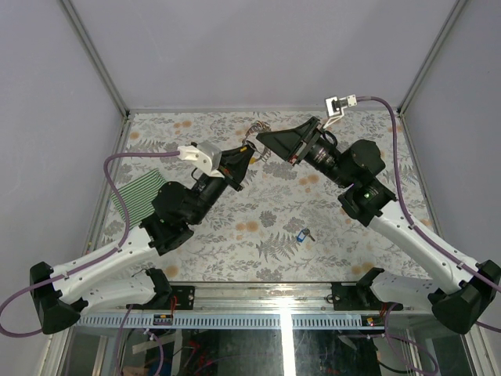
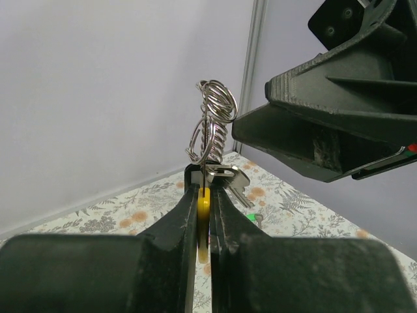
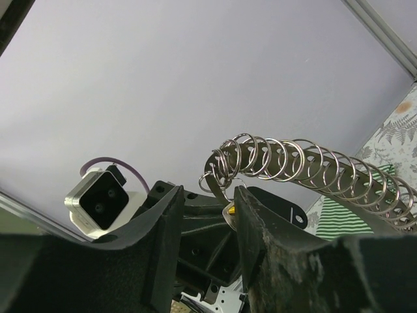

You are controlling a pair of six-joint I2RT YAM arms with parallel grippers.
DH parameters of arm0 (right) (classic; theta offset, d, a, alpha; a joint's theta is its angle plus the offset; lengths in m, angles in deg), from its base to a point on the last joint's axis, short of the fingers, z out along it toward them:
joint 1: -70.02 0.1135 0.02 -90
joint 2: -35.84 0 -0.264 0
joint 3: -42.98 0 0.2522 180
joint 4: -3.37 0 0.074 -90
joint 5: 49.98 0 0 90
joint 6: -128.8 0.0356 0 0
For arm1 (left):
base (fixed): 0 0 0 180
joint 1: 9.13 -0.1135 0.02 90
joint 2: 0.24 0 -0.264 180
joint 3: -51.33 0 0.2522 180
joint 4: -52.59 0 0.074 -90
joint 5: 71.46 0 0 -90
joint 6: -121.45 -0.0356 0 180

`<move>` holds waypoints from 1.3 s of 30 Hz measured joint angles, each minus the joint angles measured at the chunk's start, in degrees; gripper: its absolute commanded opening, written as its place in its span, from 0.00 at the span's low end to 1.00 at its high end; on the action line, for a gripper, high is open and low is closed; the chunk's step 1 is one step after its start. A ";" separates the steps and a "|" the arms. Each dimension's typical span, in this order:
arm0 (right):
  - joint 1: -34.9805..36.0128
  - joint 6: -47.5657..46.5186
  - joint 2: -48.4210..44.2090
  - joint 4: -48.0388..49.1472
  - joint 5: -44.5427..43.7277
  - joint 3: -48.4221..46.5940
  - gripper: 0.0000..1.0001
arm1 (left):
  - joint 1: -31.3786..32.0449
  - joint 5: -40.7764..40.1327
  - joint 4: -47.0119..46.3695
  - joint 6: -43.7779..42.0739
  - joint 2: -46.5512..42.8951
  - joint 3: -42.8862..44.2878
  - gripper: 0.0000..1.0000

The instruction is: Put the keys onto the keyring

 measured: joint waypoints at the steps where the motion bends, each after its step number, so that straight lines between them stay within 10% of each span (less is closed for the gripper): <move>1: 0.02 0.15 0.11 0.33 0.00 -0.04 0.41 | 0.00 0.02 0.04 0.00 0.02 0.00 0.00; 39: 0.04 0.33 0.74 0.72 -0.04 -1.25 0.24 | 0.39 0.85 0.87 -0.04 0.44 0.37 0.00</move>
